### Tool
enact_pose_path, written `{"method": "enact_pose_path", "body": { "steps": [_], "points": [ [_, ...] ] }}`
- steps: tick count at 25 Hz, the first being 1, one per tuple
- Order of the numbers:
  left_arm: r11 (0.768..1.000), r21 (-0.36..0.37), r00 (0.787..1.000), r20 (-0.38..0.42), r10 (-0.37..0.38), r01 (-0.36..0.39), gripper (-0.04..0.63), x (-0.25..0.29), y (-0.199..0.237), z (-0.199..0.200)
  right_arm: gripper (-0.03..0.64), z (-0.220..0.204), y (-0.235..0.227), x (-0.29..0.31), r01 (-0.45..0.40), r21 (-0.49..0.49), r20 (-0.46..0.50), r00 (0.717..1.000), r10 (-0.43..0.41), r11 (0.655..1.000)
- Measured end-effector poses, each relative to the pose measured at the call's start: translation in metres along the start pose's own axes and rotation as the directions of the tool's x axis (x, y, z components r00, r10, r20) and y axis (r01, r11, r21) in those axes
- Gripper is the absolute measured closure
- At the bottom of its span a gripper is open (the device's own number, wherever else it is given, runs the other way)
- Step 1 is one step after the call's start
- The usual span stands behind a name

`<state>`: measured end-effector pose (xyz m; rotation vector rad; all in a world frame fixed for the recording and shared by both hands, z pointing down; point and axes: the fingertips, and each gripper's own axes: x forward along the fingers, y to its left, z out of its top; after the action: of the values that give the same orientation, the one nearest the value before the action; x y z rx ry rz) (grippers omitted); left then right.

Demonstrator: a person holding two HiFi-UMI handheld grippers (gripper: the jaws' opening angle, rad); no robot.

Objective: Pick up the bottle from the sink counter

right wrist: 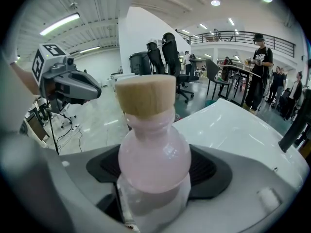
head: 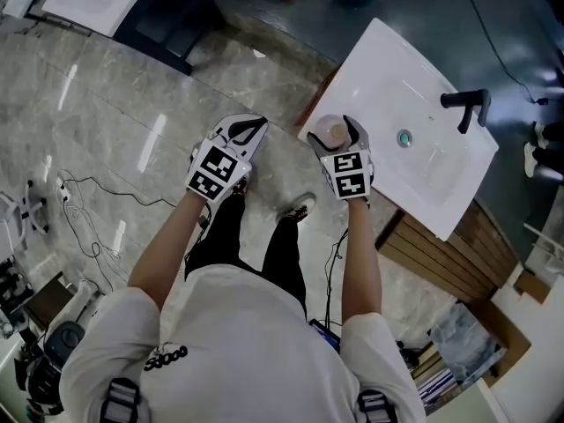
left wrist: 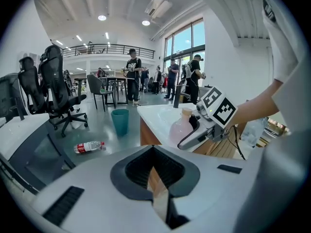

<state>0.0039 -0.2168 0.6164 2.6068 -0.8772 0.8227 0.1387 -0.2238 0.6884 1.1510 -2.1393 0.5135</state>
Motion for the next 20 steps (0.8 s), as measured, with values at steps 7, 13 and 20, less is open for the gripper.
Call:
{"method": "enact_pose_path", "body": {
  "steps": [7,13,20],
  "points": [
    [0.995,0.070,0.996,0.045,-0.072,0.069,0.589,0.005,-0.018,0.011,0.216,-0.003,0.006,-0.004,-0.012,-0.008,0.002,1.000,0.012,1.000],
    [0.994,0.079,0.997,0.031,-0.076,0.073,0.589,0.004,-0.020,0.007,0.216,0.006,0.010,-0.012,-0.019,-0.015,0.017,1.000,0.020,1.000],
    [0.995,0.068,0.996,0.053,-0.075,0.071,0.589,0.003,-0.018,0.016,0.216,0.034,0.004,-0.032,-0.002,-0.029,0.065,0.998,0.004,1.000]
  ]
}}
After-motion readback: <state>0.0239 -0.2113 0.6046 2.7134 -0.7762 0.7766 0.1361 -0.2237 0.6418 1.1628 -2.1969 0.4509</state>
